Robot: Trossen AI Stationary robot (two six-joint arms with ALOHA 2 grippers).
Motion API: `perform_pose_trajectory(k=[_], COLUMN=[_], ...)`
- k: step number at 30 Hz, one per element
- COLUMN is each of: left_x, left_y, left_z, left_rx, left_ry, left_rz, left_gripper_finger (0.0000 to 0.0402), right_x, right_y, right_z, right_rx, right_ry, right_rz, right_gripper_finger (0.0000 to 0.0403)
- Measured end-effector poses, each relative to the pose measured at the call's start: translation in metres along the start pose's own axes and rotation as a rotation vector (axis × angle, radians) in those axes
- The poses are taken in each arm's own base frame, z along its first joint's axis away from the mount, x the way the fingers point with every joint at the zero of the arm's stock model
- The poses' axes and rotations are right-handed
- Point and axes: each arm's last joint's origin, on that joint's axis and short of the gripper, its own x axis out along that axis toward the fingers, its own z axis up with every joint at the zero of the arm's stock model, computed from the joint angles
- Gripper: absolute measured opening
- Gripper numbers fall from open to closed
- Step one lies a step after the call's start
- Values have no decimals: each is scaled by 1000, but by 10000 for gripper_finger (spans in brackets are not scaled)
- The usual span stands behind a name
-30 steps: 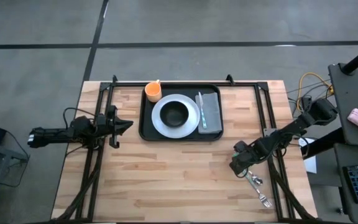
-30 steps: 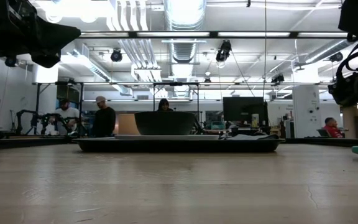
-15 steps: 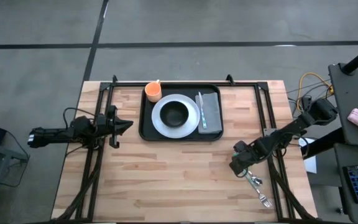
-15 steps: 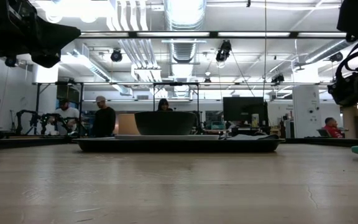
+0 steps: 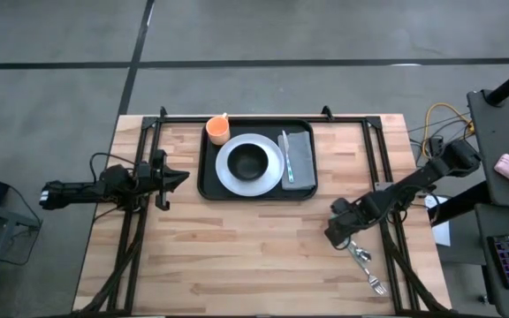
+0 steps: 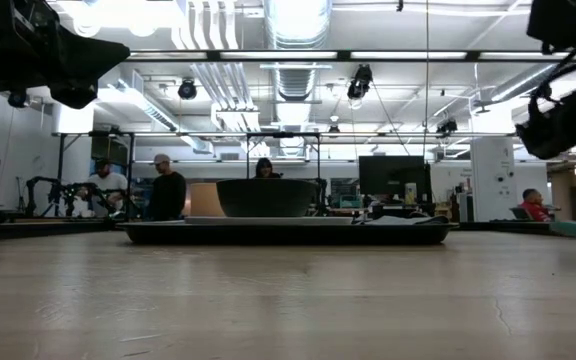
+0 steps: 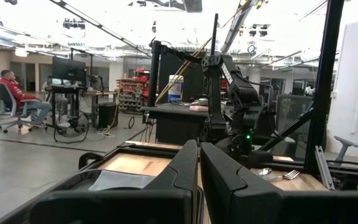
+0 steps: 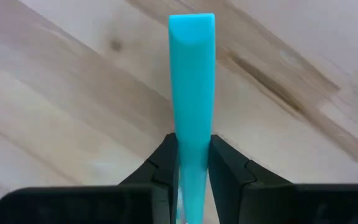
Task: Set up tray
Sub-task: Put the green spoon on the gray napkin to the right of the green patterned knife
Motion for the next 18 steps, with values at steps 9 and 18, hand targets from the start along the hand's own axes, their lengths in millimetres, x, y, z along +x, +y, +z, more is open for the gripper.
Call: perform_pose_trajectory(k=[9, 18], left_x=[0, 0], left_y=[0, 0], left_z=[0, 0], left_rx=[0, 0], left_ry=[0, 0], left_rz=[0, 0], left_gripper_finger=[1, 1], right_x=[-22, -46], right_y=[20, 26], right_z=[17, 68], right_rx=[48, 166], right_ry=[-99, -266], right_rz=[93, 160], right_gripper_finger=[50, 50])
